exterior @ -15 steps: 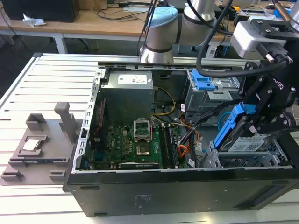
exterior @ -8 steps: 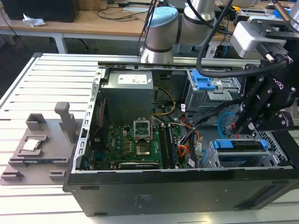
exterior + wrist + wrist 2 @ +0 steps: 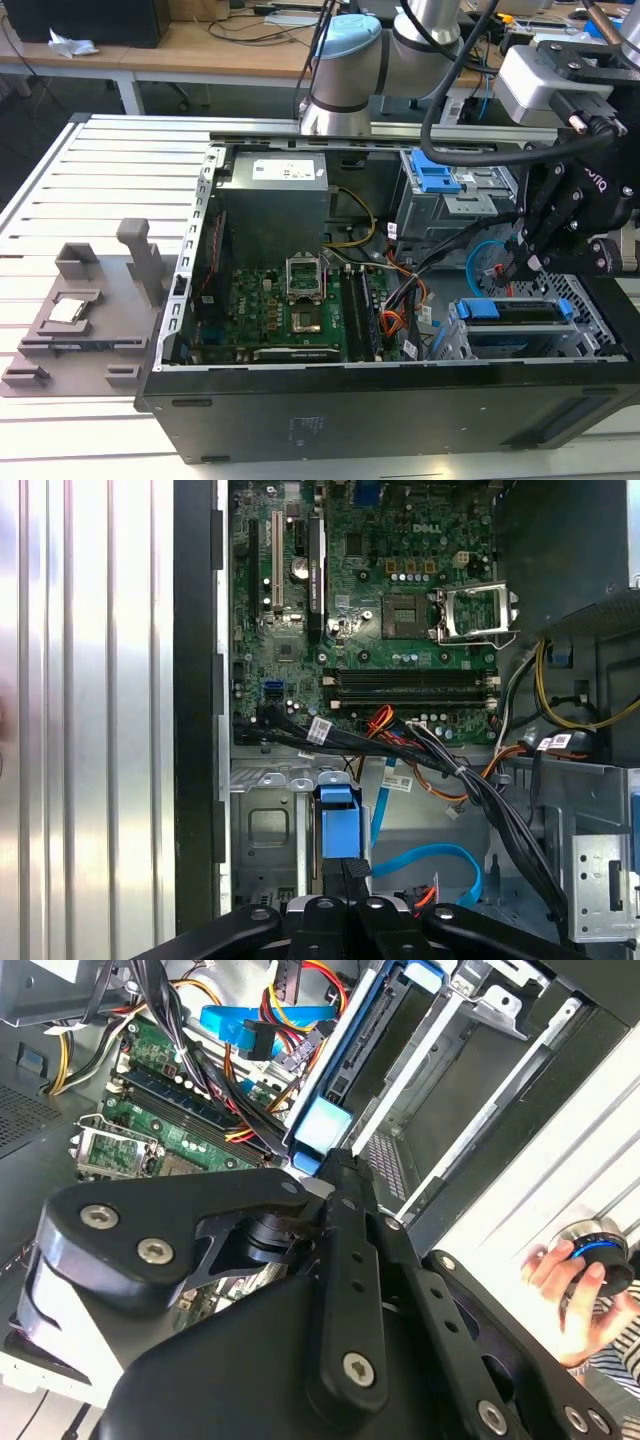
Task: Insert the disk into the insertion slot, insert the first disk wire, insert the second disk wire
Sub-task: 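Insert the disk into the insertion slot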
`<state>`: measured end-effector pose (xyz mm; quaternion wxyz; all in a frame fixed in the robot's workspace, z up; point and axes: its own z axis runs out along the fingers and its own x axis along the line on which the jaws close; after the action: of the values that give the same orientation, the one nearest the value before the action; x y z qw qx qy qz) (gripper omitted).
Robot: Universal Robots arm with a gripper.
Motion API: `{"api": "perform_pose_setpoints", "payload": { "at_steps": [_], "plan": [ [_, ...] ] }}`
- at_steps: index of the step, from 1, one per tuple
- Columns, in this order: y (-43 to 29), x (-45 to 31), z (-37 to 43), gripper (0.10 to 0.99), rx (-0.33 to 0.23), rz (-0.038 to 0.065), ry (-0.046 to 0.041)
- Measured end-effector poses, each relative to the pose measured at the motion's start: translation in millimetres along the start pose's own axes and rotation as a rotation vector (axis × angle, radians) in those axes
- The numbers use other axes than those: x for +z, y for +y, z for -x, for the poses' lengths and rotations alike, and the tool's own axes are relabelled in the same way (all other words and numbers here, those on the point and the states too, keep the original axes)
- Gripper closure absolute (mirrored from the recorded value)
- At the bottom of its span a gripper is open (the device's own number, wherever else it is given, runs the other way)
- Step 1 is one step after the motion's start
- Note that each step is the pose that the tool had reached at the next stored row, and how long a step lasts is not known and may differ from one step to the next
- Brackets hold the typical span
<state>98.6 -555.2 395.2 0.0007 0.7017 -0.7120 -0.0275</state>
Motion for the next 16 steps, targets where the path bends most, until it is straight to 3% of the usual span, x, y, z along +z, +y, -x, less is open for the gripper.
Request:
{"api": "perform_pose_setpoints", "payload": {
  "at_steps": [4,7,16],
  "plan": [
    [-8.1,-0.3,0.4,0.980,0.000,0.001,0.0000],
    [-20.5,-0.3,1.0,0.980,0.000,0.005,-0.0002],
    [-25.1,6.1,0.8,0.980,0.000,0.005,0.0001]
  ]
}}
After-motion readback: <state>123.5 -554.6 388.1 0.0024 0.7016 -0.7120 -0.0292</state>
